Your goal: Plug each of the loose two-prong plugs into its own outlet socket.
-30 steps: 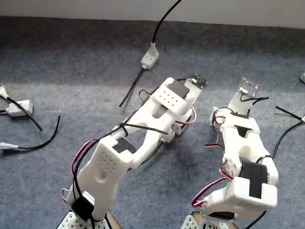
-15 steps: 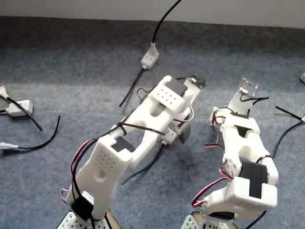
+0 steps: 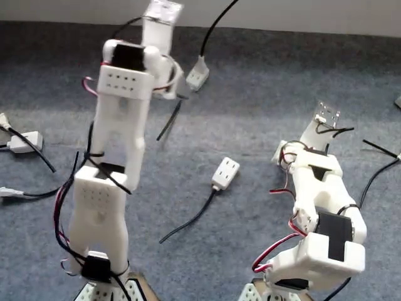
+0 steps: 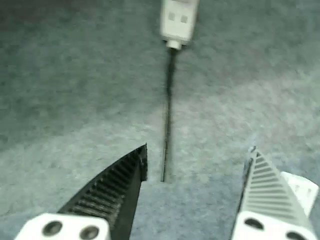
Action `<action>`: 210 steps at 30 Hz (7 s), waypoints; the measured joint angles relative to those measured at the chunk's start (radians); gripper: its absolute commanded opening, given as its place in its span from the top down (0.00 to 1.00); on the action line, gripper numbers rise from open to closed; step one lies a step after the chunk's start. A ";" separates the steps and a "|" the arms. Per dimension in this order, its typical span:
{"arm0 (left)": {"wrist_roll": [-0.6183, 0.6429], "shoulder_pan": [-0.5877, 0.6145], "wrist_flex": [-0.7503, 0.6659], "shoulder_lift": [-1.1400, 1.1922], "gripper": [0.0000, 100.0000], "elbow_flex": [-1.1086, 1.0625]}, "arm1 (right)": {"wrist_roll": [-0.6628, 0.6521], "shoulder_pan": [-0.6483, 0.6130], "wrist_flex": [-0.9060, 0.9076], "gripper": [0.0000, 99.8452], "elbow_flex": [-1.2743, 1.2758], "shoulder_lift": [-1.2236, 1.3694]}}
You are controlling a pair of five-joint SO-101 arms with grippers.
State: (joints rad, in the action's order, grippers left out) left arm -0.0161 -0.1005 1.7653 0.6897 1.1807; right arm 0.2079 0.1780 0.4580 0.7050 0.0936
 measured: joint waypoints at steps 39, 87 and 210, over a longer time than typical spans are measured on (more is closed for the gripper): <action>0.575 1.111 0.002 -0.322 0.70 -0.980 | 0.000 0.000 0.000 0.99 0.000 0.000; 0.729 1.019 -0.239 -0.351 0.73 -1.003 | 0.000 0.000 0.000 0.99 0.000 0.000; 0.149 -0.133 -0.011 -0.302 0.97 -0.652 | 0.000 0.000 0.000 0.99 0.000 0.000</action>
State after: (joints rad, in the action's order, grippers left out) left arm 0.1327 -0.2340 1.7545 0.3874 0.5286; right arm 0.2079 0.1780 0.4580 0.7050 0.0936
